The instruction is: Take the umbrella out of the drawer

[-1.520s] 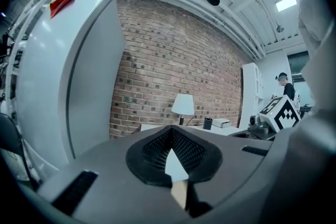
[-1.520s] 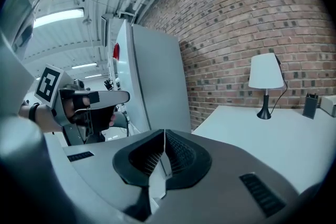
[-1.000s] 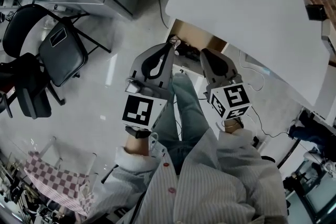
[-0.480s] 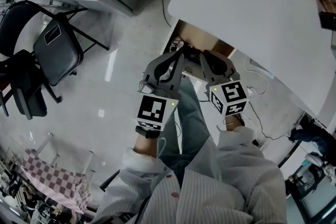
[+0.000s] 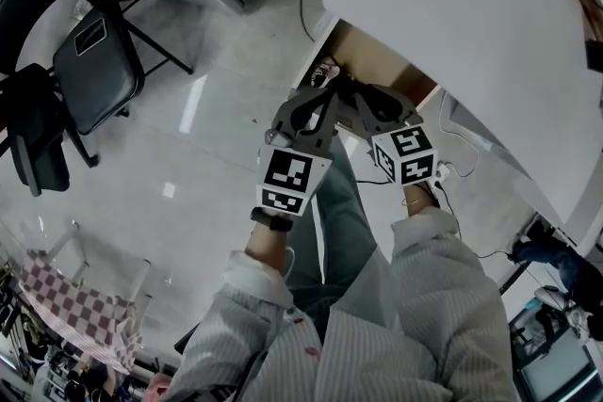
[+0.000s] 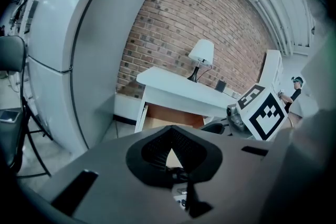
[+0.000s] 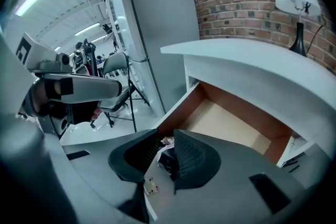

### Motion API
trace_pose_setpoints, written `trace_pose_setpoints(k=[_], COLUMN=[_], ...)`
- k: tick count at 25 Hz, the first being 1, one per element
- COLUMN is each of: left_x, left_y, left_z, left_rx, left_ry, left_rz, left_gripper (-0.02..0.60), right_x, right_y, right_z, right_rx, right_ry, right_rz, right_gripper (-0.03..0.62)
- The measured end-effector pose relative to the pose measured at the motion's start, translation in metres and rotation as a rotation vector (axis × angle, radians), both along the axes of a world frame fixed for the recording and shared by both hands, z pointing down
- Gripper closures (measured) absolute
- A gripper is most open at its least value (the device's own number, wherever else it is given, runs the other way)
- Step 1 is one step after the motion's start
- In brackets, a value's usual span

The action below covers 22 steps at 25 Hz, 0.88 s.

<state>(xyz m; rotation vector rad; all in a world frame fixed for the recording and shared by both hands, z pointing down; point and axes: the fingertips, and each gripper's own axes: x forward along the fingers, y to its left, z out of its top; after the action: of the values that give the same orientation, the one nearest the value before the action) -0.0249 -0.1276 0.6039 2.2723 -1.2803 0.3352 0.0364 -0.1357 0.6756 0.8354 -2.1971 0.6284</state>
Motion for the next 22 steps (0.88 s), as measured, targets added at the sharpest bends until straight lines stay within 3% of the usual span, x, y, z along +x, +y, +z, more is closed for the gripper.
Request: trace_pose_setpoints(k=[1, 7, 22], left_x=[-0.001, -0.011, -0.018], left_y=[0.002, 0.011, 0.02], left_z=[0.007, 0.043, 0.095], left_rx=[-0.012, -0.073, -0.156], left_ry=[0.001, 0.011, 0.017], left_rz=[-0.005, -0.031, -0.03], left_gripper=[0.572, 0.572, 0.572], right_x=[-0.002, -0.008, 0.002], right_y=[0.001, 0.008, 0.025], right_z=[0.008, 0.058, 0.158], right_rx=[-0.013, -0.085, -0.251], right_ry=[0.006, 0.086, 0.277], right_rz=[-0.013, -0.097, -0.228], right_gripper=[0.487, 0.425, 0.316])
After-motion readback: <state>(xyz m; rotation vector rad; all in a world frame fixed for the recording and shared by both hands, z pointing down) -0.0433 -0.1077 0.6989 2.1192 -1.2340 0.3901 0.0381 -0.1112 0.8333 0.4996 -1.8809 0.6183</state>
